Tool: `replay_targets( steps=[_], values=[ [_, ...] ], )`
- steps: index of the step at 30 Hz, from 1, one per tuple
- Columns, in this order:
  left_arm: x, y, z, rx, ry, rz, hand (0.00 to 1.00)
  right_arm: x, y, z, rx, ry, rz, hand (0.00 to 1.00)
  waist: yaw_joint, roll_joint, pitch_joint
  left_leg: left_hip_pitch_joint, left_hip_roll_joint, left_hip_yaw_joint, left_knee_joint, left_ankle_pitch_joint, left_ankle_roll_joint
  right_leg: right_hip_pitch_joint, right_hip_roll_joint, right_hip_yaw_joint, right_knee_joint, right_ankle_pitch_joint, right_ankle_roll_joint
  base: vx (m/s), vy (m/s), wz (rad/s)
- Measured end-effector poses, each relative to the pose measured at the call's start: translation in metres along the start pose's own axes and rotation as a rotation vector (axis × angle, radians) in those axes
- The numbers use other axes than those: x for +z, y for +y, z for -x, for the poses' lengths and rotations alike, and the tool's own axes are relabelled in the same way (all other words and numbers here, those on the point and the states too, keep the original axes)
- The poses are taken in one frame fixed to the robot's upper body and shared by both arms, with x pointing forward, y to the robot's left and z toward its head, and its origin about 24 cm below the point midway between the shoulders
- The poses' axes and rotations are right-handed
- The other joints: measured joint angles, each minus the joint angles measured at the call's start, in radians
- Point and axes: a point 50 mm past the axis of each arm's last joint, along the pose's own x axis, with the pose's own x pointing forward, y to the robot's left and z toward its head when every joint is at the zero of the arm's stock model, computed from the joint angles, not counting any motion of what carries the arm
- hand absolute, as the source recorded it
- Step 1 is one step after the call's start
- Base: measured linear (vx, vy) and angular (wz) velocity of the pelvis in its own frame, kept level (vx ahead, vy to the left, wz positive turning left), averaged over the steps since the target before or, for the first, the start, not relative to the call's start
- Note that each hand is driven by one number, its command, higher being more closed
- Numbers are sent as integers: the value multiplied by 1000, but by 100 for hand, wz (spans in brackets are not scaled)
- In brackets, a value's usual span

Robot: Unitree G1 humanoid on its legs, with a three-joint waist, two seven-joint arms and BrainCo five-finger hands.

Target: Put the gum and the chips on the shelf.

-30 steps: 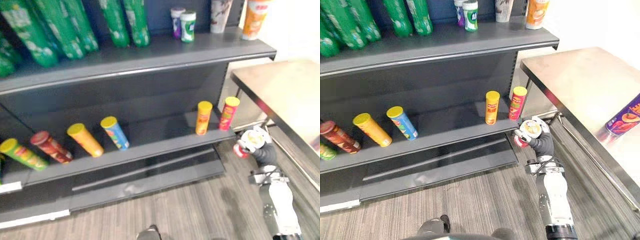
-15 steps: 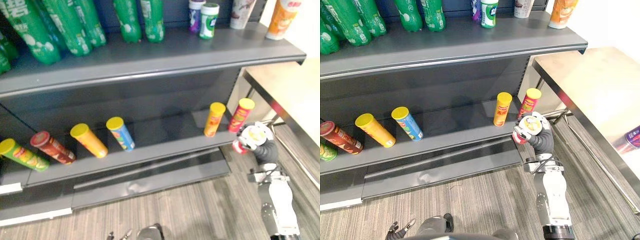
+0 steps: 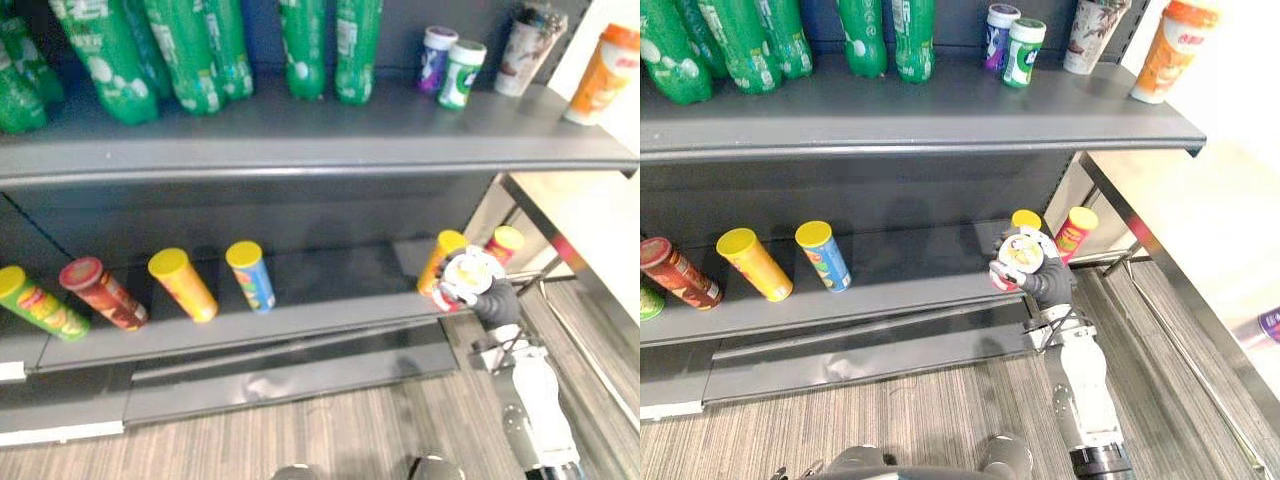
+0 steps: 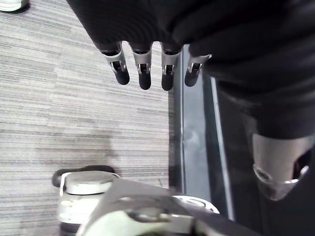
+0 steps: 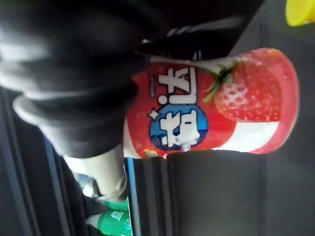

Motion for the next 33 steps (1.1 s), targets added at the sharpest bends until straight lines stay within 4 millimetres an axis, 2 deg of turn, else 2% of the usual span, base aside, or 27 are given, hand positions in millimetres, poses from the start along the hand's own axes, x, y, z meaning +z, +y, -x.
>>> replay_targets(
  steps=[1,2,3,4,6,7,10,14,18,27,33],
  values=[
    [3,0,-2,4,-6,3,0,1,4,-4,23,-8,-7,100,5,-4,-2,8,1,-1,14,-8,-14,-19,18,14,-117,53,17,306,-141,25],
    [3,1,-2,10,-1,5,0,1,8,-7,45,-11,-12,100,6,-11,-6,11,1,-5,34,-19,-32,-15,35,28,-214,161,8,327,-198,29],
    [2,2,-3,19,14,7,0,0,10,-9,67,-10,-11,100,7,-6,-6,17,10,-17,55,-37,-58,7,45,42,-240,197,46,350,-241,29],
    [1,-10,0,2,26,30,0,0,12,-12,86,-5,-10,100,13,50,-8,20,62,-27,69,-38,-69,50,88,13,-265,195,41,333,-235,25],
    [0,-16,2,-5,32,46,0,3,14,-18,100,-17,-7,100,15,80,-7,29,94,-27,65,-30,-82,75,117,-16,-292,189,31,259,-159,16],
    [0,-17,2,-5,33,50,0,5,15,-23,107,-32,-6,100,15,87,-8,37,102,-27,41,-8,-108,85,127,-31,-296,182,21,188,-119,15],
    [-1,-14,2,11,31,65,0,8,16,-29,109,-41,-4,100,19,77,-5,63,107,-27,-23,58,-124,117,132,-60,-321,181,19,105,-94,27],
    [0,-13,2,18,17,75,0,8,15,-29,102,-37,-5,100,25,70,-10,66,107,-20,-93,111,-132,151,133,-102,-394,182,19,22,-48,32],
    [0,-12,3,17,1,75,0,5,13,-23,81,-21,-8,100,19,71,-11,77,109,57,-185,153,-135,170,133,-158,-428,190,17,-52,-6,42],
    [-3,-10,4,8,0,48,0,-4,10,-4,45,42,-21,100,22,60,-19,87,96,147,-250,157,-125,171,132,-148,-476,240,21,-108,20,0],
    [-2,-8,3,0,-6,19,0,-13,-12,22,-74,130,5,100,-3,59,-38,104,80,190,-275,160,-118,166,137,-112,-510,275,21,-43,12,-16]
  ],
)
